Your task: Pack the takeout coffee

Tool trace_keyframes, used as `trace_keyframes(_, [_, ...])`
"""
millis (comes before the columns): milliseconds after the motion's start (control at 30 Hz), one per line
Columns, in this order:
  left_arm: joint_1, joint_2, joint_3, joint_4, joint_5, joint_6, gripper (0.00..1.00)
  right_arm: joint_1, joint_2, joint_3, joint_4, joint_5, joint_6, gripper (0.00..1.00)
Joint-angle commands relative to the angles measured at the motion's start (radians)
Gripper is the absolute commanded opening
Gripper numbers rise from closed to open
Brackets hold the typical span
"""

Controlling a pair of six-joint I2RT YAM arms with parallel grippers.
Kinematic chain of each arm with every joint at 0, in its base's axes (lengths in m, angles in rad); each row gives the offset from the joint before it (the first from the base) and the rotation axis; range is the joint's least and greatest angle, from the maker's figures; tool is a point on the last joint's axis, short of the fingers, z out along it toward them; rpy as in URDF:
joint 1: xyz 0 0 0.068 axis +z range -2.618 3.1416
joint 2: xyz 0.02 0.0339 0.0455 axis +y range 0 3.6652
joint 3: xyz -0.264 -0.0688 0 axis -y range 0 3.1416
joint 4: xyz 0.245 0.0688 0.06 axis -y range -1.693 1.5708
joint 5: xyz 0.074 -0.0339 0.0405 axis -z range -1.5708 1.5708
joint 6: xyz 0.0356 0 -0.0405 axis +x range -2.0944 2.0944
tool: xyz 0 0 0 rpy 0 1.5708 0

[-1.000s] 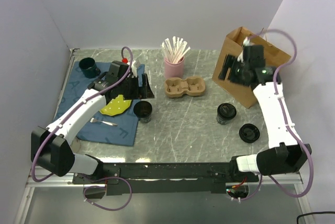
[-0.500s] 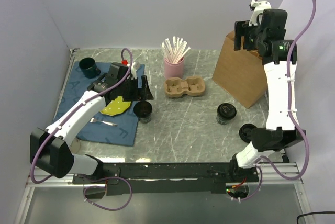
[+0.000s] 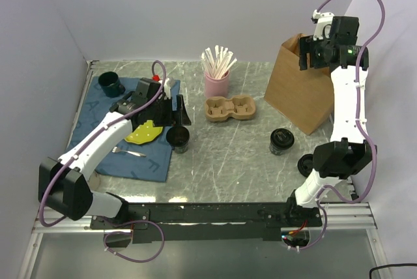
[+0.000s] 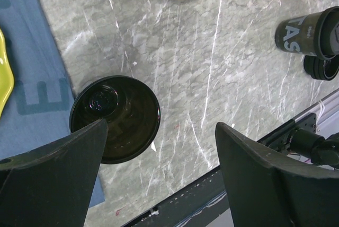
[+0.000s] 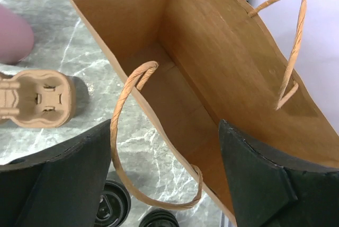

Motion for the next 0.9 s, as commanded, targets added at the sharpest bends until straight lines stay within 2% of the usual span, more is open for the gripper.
trace_keyframes(0, [-0.002, 0.034, 0.048, -0.002, 0.032, 0.004, 0.88, -0.015, 0.014, -0.01, 0.017, -0.132, -0.042, 0.81])
trace_keyframes(67, [-0.002, 0.046, 0.055, -0.01, 0.035, 0.005, 0.87, -0.018, 0.017, -0.028, 0.018, -0.162, -0.059, 0.76])
trace_keyframes(233, [-0.002, 0.052, 0.068, -0.021, 0.03, 0.007, 0.87, -0.041, 0.029, -0.048, 0.026, -0.178, -0.08, 0.7])
trace_keyframes(267, [-0.002, 0.055, 0.067, -0.022, 0.032, 0.007, 0.87, -0.043, 0.031, -0.048, 0.025, -0.187, -0.091, 0.65])
trace_keyframes(433, [-0.002, 0.072, 0.076, -0.025, 0.041, -0.004, 0.86, -0.058, 0.034, -0.053, 0.057, -0.242, -0.113, 0.55])
trace_keyframes(467, [-0.002, 0.075, 0.079, -0.027, 0.038, -0.004, 0.86, -0.058, 0.036, -0.051, 0.061, -0.241, -0.12, 0.47])
trace_keyframes(533, [-0.002, 0.077, 0.093, -0.036, 0.032, -0.001, 0.86, -0.056, 0.046, -0.039, 0.064, -0.238, -0.132, 0.43])
trace_keyframes(633, [-0.002, 0.08, 0.104, -0.045, 0.01, 0.002, 0.85, -0.064, 0.053, -0.013, 0.074, -0.239, -0.133, 0.28])
trace_keyframes(667, [-0.002, 0.081, 0.105, -0.044, 0.007, 0.001, 0.86, -0.064, 0.053, -0.007, 0.078, -0.224, -0.133, 0.19])
trace_keyframes(733, [-0.002, 0.084, 0.108, -0.034, 0.013, -0.005, 0.86, -0.063, 0.05, 0.016, 0.096, -0.207, -0.145, 0.11])
trace_keyframes(767, [-0.002, 0.084, 0.11, -0.034, 0.019, -0.008, 0.86, -0.063, 0.043, 0.021, 0.109, -0.181, -0.146, 0.03])
trace_keyframes(800, [-0.002, 0.088, 0.116, -0.034, 0.021, -0.013, 0.86, -0.063, 0.033, 0.027, 0.12, -0.169, -0.145, 0.0])
trace_keyframes(867, [-0.002, 0.1, 0.131, -0.056, 0.013, -0.019, 0.86, -0.063, 0.014, 0.049, 0.136, -0.146, -0.152, 0.0])
